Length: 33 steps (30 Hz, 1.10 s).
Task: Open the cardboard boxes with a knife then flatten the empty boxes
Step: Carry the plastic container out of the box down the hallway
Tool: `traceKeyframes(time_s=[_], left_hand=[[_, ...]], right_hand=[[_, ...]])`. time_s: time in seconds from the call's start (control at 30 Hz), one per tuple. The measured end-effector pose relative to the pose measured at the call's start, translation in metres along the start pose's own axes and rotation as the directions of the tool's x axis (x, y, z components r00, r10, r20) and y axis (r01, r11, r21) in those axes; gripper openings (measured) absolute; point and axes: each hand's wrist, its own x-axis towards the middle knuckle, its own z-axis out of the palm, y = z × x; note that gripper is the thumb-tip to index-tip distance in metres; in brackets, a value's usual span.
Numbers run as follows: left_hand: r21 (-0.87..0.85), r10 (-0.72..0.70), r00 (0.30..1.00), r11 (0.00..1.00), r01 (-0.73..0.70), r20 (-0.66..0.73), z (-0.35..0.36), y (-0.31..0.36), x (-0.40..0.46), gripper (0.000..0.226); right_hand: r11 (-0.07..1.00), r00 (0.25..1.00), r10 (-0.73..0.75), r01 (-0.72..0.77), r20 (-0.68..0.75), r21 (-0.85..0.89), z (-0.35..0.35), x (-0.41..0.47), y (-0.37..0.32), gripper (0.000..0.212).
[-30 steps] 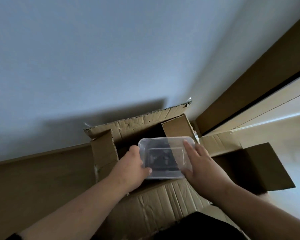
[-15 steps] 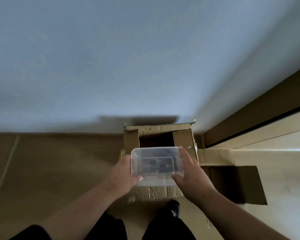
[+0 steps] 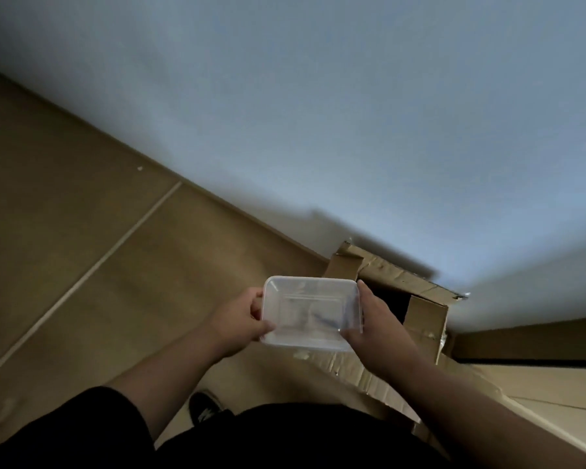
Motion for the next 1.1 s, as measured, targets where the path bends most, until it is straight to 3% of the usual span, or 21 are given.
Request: traceKeyframes(time_s=[0.17,0.3,0.47,0.53,0.63,0.9,1.1], left_hand=[[-0.206,-0.031,0.997,0.978,0.015,-0.075,-0.085,-0.063,-0.029,0.049],[-0.35,-0.09,0.989,0.936,0.042,-0.121,-0.16,-0.112,-0.059,0.043],[-0.471,-0.151,0.965,0.881,0.033,-0.214,-0.235,-0.163,-0.091,0.032],[-0.525,-0.18,0.946,0.851,0.012,-0.269,-0.257,-0.18,-0.098,0.031],[-0.6,-0.242,0.907,0.8,-0.015,-0.346,-0.284,-0.202,-0.104,0.032],[-0.715,-0.448,0.76,0.698,-0.031,-0.47,-0.356,-0.244,-0.08,0.034],[-0.8,-0.619,0.609,0.598,-0.045,-0.497,-0.417,-0.245,-0.049,0.034]], right_hand=[[1.0,0.999,-0.028,0.028,0.028,0.005,0.045,0.009,-0.089,0.083],[0.993,0.994,-0.066,0.057,0.092,0.105,0.088,0.022,-0.156,0.087],[0.984,0.971,-0.147,0.124,0.19,0.124,0.124,0.03,-0.255,0.06],[0.981,0.957,-0.19,0.174,0.221,0.091,0.135,0.042,-0.288,0.062],[0.973,0.932,-0.232,0.226,0.277,0.054,0.15,0.066,-0.336,0.066],[0.882,0.792,-0.395,0.469,0.465,-0.05,0.189,0.161,-0.461,0.044],[0.785,0.631,-0.471,0.619,0.617,-0.035,0.207,0.242,-0.566,0.058]])
